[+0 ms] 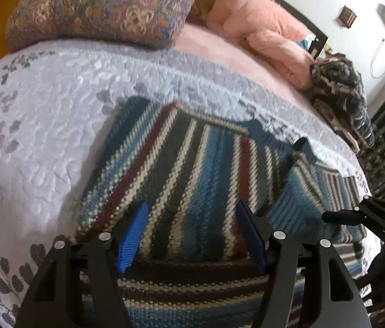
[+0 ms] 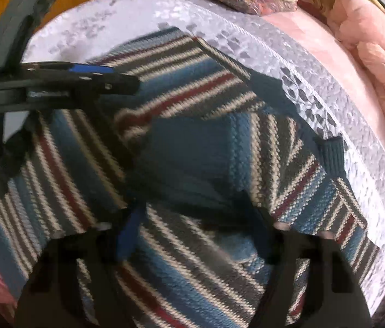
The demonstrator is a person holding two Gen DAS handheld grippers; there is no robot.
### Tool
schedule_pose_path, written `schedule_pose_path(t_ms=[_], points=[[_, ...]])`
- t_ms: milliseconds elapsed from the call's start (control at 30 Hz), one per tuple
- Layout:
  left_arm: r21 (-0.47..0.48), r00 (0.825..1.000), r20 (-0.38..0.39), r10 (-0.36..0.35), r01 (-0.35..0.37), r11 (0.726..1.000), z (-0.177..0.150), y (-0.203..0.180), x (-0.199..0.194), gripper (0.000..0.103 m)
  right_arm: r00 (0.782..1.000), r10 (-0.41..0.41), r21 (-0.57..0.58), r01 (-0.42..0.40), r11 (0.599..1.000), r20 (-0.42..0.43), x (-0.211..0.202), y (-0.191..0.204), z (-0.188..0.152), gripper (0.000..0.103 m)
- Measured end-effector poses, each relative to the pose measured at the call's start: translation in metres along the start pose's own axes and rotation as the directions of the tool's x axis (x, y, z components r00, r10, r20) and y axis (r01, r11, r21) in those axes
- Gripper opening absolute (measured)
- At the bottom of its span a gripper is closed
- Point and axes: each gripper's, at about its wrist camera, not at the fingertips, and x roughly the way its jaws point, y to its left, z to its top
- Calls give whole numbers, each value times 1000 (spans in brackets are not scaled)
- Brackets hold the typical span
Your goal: Fold small clothes
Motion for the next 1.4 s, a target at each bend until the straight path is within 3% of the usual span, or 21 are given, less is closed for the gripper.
schedule_pose_path(t_ms=[67, 133, 233, 267, 400, 500, 600, 700, 767, 800, 1033, 1067, 1133, 1200, 1267, 1400], points=[[4, 1000, 0, 1, -1, 1000, -1, 2, 1, 66, 1000, 15, 51, -15, 999, 2, 4, -9, 0, 28], [12, 1000, 0, 1, -1, 1000, -3, 2, 1, 66, 998, 62, 127, -65, 990, 30, 1, -24, -1, 14], [26, 1000, 1, 13, -13, 1000, -4, 1, 2, 67, 980, 175, 303, -197, 932, 100, -9, -59, -10, 10], [29, 1000, 1, 17, -17, 999, -4, 0, 3, 67, 971, 204, 363, -236, 902, 126, -12, -71, -16, 10], [48, 1000, 6, 30, -30, 998, -5, -3, 4, 67, 927, 284, 617, -375, 691, 245, -17, -129, -57, 9], [50, 999, 8, 33, -33, 998, -6, -3, 4, 67, 925, 267, 731, -377, 569, 270, -17, -158, -97, 10], [57, 999, 10, 40, -40, 998, -7, -3, 5, 67, 926, 270, 799, -366, 478, 263, -12, -176, -138, 23], [57, 999, 17, 48, -49, 997, -7, -4, 4, 67, 938, 243, 808, -337, 483, 246, -15, -186, -159, 29], [47, 999, 28, 44, -45, 998, -7, -7, 1, 67, 928, 237, 812, -368, 453, 288, -20, -196, -171, 49], [42, 999, 33, 35, -36, 998, -6, -8, -1, 67, 925, 233, 810, -376, 449, 301, -21, -198, -172, 53], [110, 999, 30, -43, 40, 993, -9, -50, -7, 67, 909, 262, 774, -414, 478, 325, -5, -200, -148, 55], [119, 999, 28, -46, 42, 992, -10, -55, -6, 67, 907, 271, 762, -419, 495, 323, -1, -195, -142, 54], [146, 998, 33, -47, 42, 988, -13, -67, -7, 67, 925, 243, 750, -378, 543, 290, 1, -189, -136, 54], [177, 998, 53, -34, 24, 984, -16, -76, -10, 67, 939, 203, 735, -344, 584, 278, -1, -185, -129, 49], [210, 997, 76, -14, -2, 978, -19, -82, -13, 67, 946, 176, 725, -321, 609, 270, -3, -184, -126, 32], [246, 994, 107, -6, -20, 969, -22, -93, -19, 67, 936, 165, 703, -343, 623, 310, -8, -184, -124, 14]])
